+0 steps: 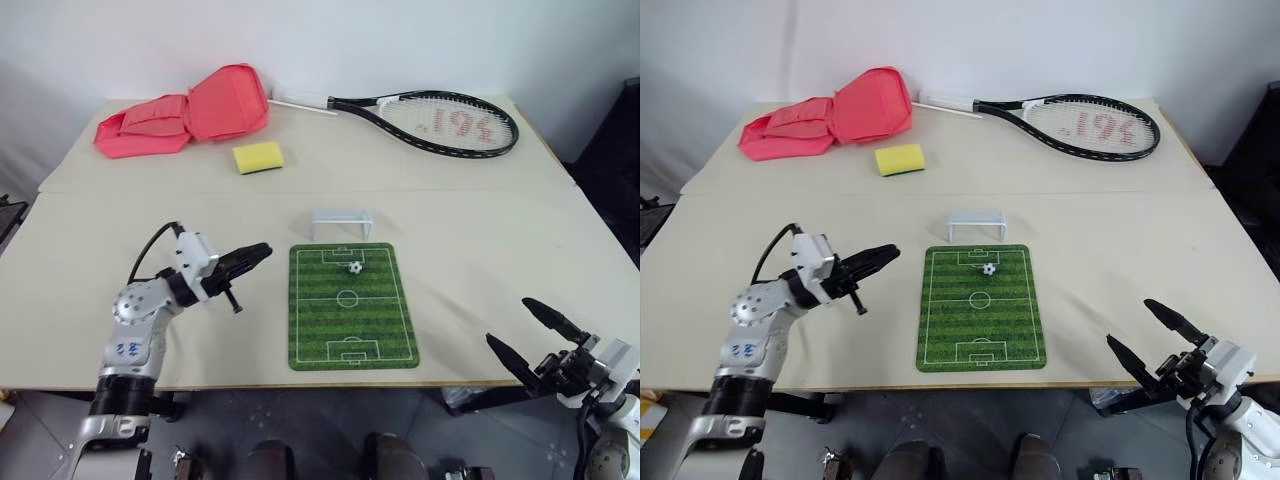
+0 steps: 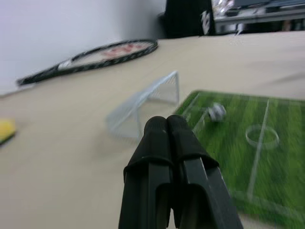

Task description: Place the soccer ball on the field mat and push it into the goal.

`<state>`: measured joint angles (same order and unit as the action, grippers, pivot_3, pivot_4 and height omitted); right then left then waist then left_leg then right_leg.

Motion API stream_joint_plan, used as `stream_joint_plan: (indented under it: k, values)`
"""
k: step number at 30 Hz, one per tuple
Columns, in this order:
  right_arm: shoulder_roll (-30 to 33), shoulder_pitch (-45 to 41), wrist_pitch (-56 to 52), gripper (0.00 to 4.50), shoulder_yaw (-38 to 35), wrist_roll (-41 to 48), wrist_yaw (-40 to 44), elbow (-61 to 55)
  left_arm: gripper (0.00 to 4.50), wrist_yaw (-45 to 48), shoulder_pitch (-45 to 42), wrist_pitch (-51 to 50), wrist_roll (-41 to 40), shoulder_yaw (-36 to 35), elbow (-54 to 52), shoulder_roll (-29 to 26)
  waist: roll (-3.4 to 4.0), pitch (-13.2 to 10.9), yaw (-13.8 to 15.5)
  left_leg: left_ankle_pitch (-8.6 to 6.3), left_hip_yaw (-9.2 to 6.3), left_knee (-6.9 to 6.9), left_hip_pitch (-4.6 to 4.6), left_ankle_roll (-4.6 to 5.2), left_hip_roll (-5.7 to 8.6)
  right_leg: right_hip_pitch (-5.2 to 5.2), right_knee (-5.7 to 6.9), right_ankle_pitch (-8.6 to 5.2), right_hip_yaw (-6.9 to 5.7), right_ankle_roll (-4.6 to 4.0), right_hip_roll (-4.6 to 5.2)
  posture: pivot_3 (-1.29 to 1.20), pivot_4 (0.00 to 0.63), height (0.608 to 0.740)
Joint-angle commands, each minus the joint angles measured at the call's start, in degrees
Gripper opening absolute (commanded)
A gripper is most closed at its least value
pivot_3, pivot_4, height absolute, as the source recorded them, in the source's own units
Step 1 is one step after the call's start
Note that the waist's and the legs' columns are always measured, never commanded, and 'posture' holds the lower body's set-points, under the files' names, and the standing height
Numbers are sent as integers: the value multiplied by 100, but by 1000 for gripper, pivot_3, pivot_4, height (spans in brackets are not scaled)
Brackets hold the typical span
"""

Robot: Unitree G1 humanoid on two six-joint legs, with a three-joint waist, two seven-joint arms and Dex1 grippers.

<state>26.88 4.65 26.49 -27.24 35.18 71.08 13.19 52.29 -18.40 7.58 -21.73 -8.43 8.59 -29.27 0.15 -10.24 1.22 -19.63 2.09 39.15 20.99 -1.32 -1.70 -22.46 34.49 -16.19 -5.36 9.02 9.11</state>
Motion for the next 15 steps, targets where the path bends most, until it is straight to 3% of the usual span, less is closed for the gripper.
stream_joint_plan:
  k: [1, 7, 15]
  values:
    - [152, -250, -55, 4500, -6, -40, -328, -233, 70, -7, 769, -137, -391, -861, -609, -472, 0, 0, -4, 0, 0, 0, -1, 0, 0, 0, 1, 0, 1, 0, 0, 0, 150, 740]
    - [206, -593, -273, 4500, 154, -121, -655, -383, 70, -297, 1683, -385, -564, -1593, -826, -699, 3, -2, -61, -3, 4, -6, -4, -2, -3, -4, 4, -1, 7, -3, -1, 0, 150, 740]
    - [216, -799, -451, 4500, 493, -239, -862, -583, 70, -855, 2006, -600, -345, -1570, -1144, -583, 3, -2, 9, -4, 4, -4, -1, -2, -3, -9, 7, -1, 8, -3, -2, 0, 150, 740]
